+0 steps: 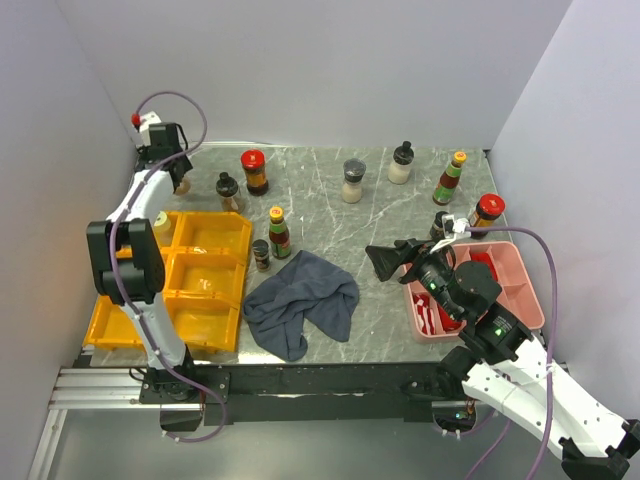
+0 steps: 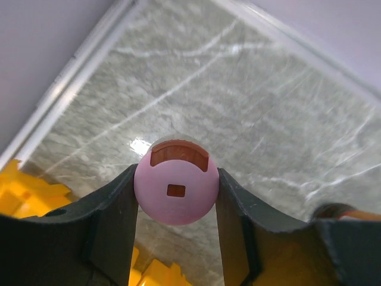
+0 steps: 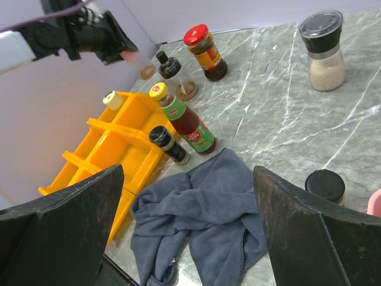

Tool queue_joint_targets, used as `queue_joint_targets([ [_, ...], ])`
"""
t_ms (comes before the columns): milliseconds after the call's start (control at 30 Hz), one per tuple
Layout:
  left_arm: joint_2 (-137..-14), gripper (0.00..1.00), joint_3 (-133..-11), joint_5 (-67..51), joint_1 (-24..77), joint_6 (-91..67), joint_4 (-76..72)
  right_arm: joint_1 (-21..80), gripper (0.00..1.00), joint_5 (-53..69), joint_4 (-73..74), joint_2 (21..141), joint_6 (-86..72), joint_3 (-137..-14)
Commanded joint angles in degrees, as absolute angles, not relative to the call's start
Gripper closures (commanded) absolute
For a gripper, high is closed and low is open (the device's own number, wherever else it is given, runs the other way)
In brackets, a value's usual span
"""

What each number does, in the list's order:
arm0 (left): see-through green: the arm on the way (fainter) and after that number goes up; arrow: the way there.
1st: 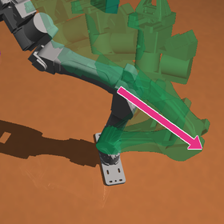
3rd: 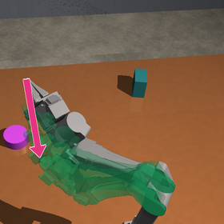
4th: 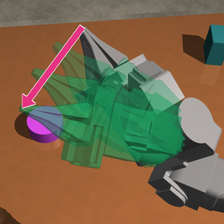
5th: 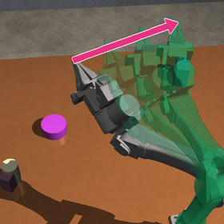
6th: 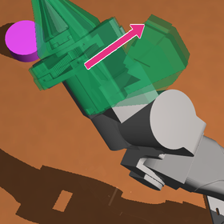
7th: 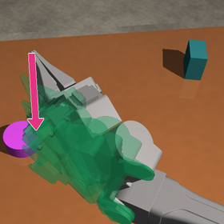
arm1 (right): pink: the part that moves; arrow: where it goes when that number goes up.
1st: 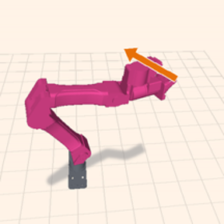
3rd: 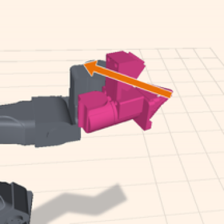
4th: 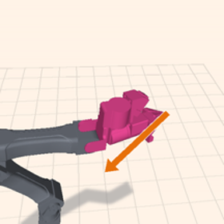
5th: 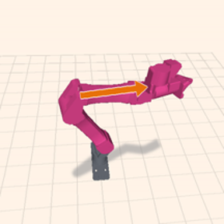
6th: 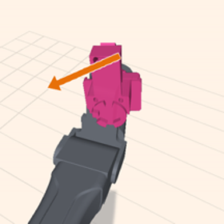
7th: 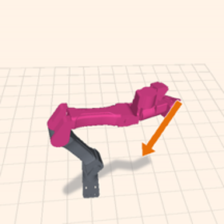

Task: Organize the condiment bottles
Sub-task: Pick up the bottle from the corner of the board, then place the bottle in the storage box.

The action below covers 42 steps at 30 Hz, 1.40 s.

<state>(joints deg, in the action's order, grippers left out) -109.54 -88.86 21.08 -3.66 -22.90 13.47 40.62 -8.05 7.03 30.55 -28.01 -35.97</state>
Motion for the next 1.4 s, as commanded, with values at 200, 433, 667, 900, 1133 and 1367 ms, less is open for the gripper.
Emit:
queue_joint_targets([
  [200, -94.0, 0.99, -85.1, 40.3, -3.7, -33.0, 19.0, 40.8, 0.04, -7.7, 5.4, 30.1, -26.9, -36.2],
  [433, -86.6, 0.99, -76.8, 45.2, -6.7, -41.8, 21.9, 40.8, 0.04, -7.6, 5.4, 30.1, -26.7, -36.4],
  [667, -89.0, 0.99, -74.7, 41.0, -9.1, -42.9, 23.9, 40.8, 0.04, -7.8, 5.7, 30.5, -26.6, -37.1],
  [900, -91.8, 0.99, -73.0, 39.8, -9.7, -43.3, 22.9, 40.8, 0.04, -6.2, 5.1, 30.6, -27.0, -36.4],
  [1133, -93.7, 0.99, -71.5, 38.5, -9.7, -45.9, 24.0, 40.7, 0.03, -6.5, 5.5, 29.3, -26.8, -36.1],
  [1367, -95.1, 0.80, -68.2, 36.2, -10.3, -47.1, 21.1, 40.8, 0.03, -6.7, 6.0, 28.0, -26.2, -36.1],
])
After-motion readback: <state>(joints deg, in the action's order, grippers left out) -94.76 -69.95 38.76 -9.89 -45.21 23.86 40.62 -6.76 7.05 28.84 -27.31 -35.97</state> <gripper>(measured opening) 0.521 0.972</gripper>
